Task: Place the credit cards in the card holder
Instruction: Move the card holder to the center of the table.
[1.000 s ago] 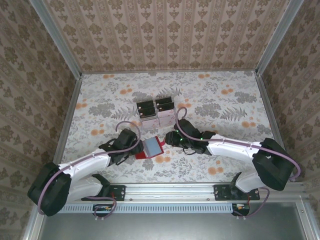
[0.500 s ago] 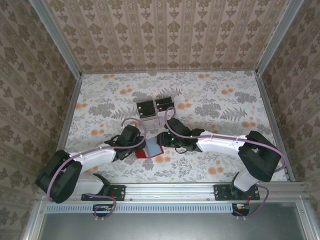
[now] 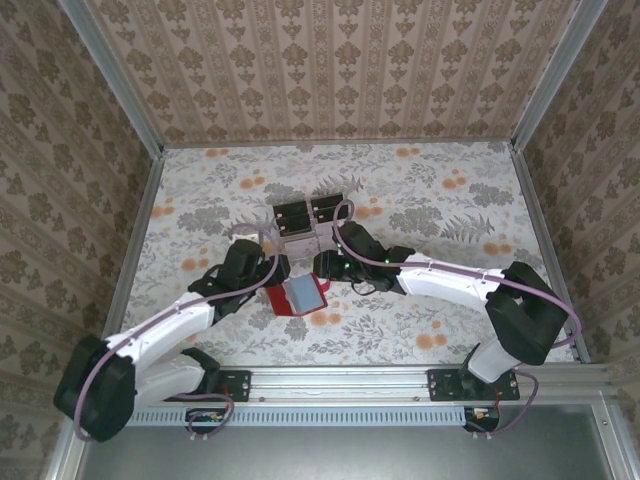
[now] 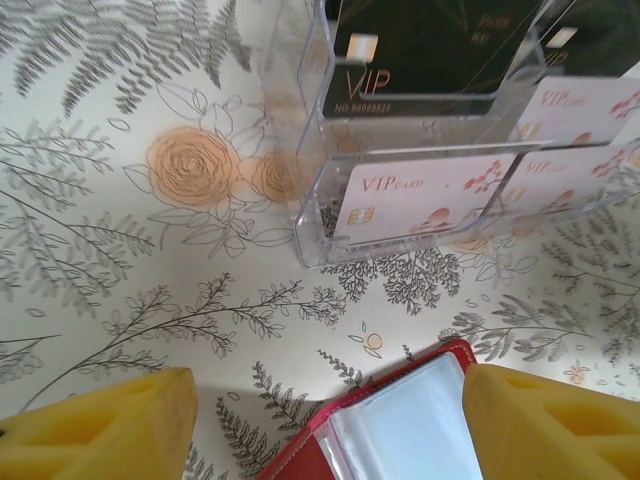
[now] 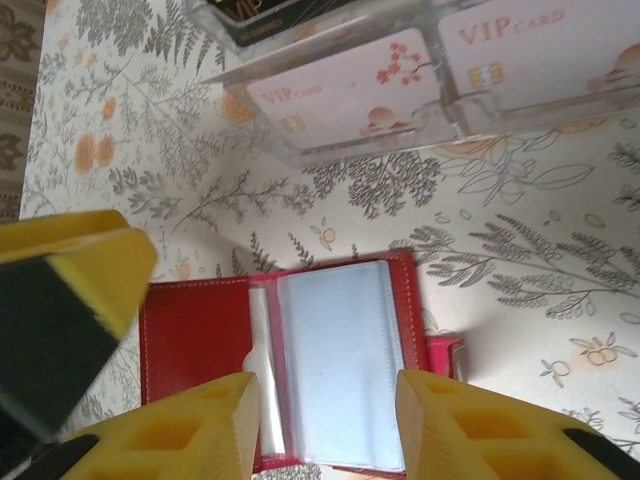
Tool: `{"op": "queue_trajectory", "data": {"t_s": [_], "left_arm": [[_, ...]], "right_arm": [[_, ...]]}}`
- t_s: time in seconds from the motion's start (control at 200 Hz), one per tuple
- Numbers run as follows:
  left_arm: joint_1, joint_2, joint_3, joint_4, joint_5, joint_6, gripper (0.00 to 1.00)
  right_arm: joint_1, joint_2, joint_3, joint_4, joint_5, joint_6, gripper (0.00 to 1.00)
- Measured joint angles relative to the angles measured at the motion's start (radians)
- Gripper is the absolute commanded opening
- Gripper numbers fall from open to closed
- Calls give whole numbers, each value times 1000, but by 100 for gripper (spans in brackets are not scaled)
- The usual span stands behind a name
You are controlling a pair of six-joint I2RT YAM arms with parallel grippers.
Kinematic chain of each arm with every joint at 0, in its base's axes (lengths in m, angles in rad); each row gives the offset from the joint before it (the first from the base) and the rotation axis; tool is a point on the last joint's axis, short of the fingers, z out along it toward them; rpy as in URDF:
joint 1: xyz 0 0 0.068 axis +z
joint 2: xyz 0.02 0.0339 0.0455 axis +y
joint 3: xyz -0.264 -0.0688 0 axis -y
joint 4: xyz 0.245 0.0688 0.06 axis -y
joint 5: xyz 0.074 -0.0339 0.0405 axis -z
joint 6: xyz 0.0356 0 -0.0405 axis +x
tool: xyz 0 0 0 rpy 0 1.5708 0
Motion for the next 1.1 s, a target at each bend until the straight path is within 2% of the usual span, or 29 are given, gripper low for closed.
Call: {"op": "queue_trajectory", "data": {"t_s": [0.28,0.585,0.67,0.72,0.785,0.84,0.975,1.1], "left_arm": [[0,-132,2,-165,12,-11,74],[-3,-149,2,-229,23,-35,75],[-4,-148,2,-229,23,-35,75],[-4,-146,2,-229,23,-35,75],[-5,-138,4,-229,23,-35,75],[-10,-130,6,-228,23,-35,76],[-19,-115,11,-229,24,-35,76],[-31,-94,31,-228,27,-34,77]], "right_arm": [[27,12,2,-40,30,-27,55],[27,98,36,-103,103,-55,53],[27,140,53,-103,108,-62,43],[27,161,61,-104,109,-73,32],[26,179,68,-103,111,-76,12],[24,185,68,-105,114,-72,0],[-1,182,61,-100,129,-69,0],[-43,124,-11,-97,144,-58,0]]}}
